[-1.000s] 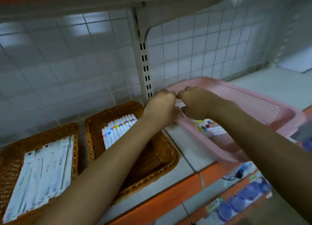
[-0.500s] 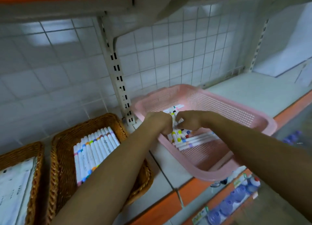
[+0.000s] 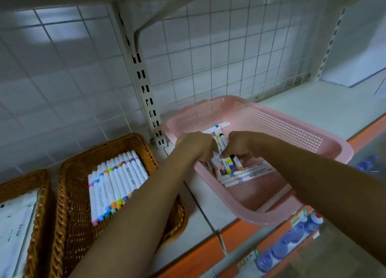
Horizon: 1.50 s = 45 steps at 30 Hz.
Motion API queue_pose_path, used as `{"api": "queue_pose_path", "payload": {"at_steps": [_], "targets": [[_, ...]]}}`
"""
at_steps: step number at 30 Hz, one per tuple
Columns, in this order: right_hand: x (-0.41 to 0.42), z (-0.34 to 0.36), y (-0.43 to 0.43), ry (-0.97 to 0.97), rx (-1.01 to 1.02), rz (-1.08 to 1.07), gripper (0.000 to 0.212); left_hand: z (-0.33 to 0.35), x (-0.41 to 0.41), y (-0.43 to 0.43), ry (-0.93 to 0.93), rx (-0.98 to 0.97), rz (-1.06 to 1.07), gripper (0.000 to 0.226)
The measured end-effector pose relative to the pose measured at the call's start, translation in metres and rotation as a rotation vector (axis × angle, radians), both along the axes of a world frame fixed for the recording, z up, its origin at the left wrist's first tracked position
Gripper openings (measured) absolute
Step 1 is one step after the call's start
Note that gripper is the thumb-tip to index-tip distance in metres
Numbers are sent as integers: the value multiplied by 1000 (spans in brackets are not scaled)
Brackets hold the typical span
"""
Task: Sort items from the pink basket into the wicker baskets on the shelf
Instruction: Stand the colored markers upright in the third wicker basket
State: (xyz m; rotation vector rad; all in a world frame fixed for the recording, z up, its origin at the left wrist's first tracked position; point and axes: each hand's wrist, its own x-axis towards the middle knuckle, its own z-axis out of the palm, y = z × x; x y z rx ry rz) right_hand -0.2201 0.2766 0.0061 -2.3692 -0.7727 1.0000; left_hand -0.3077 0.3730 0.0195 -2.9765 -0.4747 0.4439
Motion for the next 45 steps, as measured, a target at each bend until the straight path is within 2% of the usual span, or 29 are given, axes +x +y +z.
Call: {"api": "queue_pose_path", "payload": {"at_steps": [1, 3, 4, 8, 11, 13, 19, 20, 22, 25, 27, 29, 31, 34, 38, 42, 45], "targets": [[-3, 1, 1, 16, -18, 21, 22, 0, 0, 0, 5, 3, 0, 50], [-6, 0, 3, 0, -60, 61, 48, -3, 2, 1, 4, 2, 9, 46], [-6, -1, 3, -24, -79, 82, 52, -5, 3, 2, -8, -2, 15, 42], [-4, 7, 0, -119, -61, 106, 24, -11, 3, 5, -160, -44, 25, 31], [-6, 14, -2, -145, 47, 55, 28, -10, 0, 5, -304, -118, 52, 26], [-8, 18, -2, -33, 152, -23, 27, -10, -1, 7, -422, -195, 66, 25], [-13, 43, -2, 71, 388, -89, 21, 4, -15, 1, -739, -367, 93, 42], [-15, 49, -2, 55, 419, -82, 21, 8, -18, -1, -788, -424, 134, 47], [-26, 59, -2, 38, 486, -51, 19, 17, -23, -6, -856, -687, 266, 56], [-51, 69, 3, -63, 544, 39, 15, 30, -34, -12, -944, -1095, 376, 43], [-69, 71, 10, -160, 539, 83, 24, 37, -45, -10, -977, -1227, 457, 36], [-86, 74, 16, -164, 550, 137, 24, 40, -59, 1, -982, -1290, 518, 35], [-102, 79, 20, -152, 567, 167, 24, 38, -77, 13, -965, -1311, 504, 40], [-124, 80, 32, -48, 550, 190, 22, 34, -108, 29, -945, -1230, 466, 50], [-149, 71, 59, 109, 572, 190, 19, 34, -146, 44, -985, -1209, 547, 35], [-169, 58, 84, 145, 545, 183, 25, 31, -176, 56, -993, -1206, 635, 35], [-176, 40, 107, 148, 513, 102, 28, 28, -193, 66, -1083, -1153, 745, 35]]}}
